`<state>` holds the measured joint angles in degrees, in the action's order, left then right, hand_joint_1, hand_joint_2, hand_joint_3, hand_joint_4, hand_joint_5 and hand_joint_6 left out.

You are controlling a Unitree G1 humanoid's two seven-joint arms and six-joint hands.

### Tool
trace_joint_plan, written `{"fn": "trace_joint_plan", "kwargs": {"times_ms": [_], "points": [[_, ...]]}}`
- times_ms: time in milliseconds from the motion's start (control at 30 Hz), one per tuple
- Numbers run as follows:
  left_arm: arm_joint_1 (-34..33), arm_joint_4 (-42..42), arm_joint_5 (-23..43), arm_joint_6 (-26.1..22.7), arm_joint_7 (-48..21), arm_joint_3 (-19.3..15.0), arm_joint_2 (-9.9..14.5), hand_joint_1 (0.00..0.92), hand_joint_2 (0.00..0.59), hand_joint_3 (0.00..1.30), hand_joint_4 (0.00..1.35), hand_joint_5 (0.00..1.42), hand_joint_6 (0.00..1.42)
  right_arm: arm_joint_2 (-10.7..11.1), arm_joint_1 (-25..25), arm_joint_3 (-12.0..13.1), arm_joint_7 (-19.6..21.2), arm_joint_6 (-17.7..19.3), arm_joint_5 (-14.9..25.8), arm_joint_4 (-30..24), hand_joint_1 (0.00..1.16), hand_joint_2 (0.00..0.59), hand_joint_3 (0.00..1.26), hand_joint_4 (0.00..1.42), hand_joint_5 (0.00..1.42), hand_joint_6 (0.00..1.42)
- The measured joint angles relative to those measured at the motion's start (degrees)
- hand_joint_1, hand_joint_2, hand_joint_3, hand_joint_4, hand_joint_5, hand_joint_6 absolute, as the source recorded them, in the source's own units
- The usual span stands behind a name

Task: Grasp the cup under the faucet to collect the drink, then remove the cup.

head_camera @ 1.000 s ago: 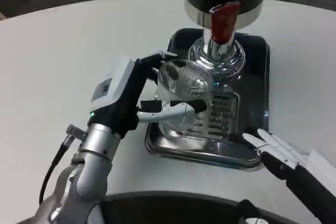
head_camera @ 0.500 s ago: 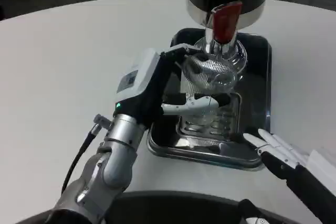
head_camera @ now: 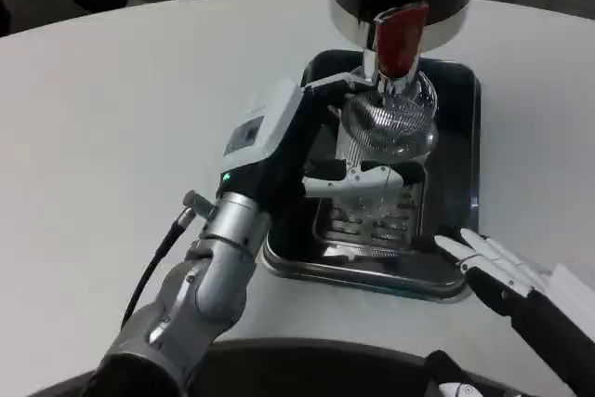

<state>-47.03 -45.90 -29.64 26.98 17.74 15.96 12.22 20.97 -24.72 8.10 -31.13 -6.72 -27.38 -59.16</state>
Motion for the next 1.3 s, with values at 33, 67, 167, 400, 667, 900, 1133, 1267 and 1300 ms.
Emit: {"fn": "trace_joint_plan", "kwargs": {"times_ms": [33,67,167,400,667,900,1133,1267,1300], "points": [[-0.04,-0.10,0.18,0.14,-0.25,0.06,0.00,0.542,0.115,0.76,0.81,0.80,0.46,0.00,0.01,0.04,0.00,-0.02,0.04,0.00,0.67,0.463,0.10,0.01,0.00,0.00],[-0.10,-0.18,0.31,0.25,-0.52,0.15,0.01,0.539,0.119,0.75,0.79,0.77,0.44,0.00,0.03,0.06,0.00,-0.04,0.05,0.00,0.67,0.463,0.10,0.01,0.00,0.00],[-0.19,-0.23,0.50,0.58,-1.09,0.45,0.01,0.513,0.124,0.71,0.71,0.73,0.43,0.00,0.22,0.07,0.01,-0.10,0.07,0.01,0.67,0.463,0.10,0.01,0.00,0.00],[0.14,-0.47,0.01,1.47,0.18,0.93,0.36,0.364,0.132,0.49,0.47,0.66,0.43,0.00,0.30,0.42,0.26,-0.17,0.41,0.03,0.67,0.463,0.10,0.01,0.00,0.00],[1.62,-0.31,-0.97,2.23,2.48,1.13,0.62,0.329,0.127,0.47,0.27,0.58,0.43,-0.03,0.18,0.91,0.53,-0.25,1.18,0.03,0.67,0.463,0.10,0.01,0.00,0.00],[2.25,-0.09,-1.86,2.71,3.51,0.99,0.77,0.321,0.116,0.47,0.18,0.56,0.43,-0.04,0.06,1.16,1.01,-0.25,1.85,0.03,0.67,0.463,0.10,0.01,0.00,0.00],[3.23,0.87,-2.44,2.71,4.59,0.92,1.08,0.322,0.102,0.46,0.12,0.47,0.38,-0.08,-0.24,1.19,1.78,-0.24,1.89,0.02,0.67,0.463,0.10,0.01,0.00,0.00],[3.76,1.44,-2.60,2.55,5.01,0.90,1.26,0.327,0.090,0.42,0.10,0.43,0.36,-0.08,-0.26,1.20,2.14,-0.24,1.95,0.02,0.67,0.463,0.10,0.02,0.00,0.00],[3.81,1.53,-2.61,2.48,5.03,0.90,1.32,0.330,0.088,0.40,0.09,0.41,0.36,-0.08,-0.26,1.20,2.22,-0.24,1.97,0.02,0.67,0.463,0.10,0.02,0.00,0.00]]}}
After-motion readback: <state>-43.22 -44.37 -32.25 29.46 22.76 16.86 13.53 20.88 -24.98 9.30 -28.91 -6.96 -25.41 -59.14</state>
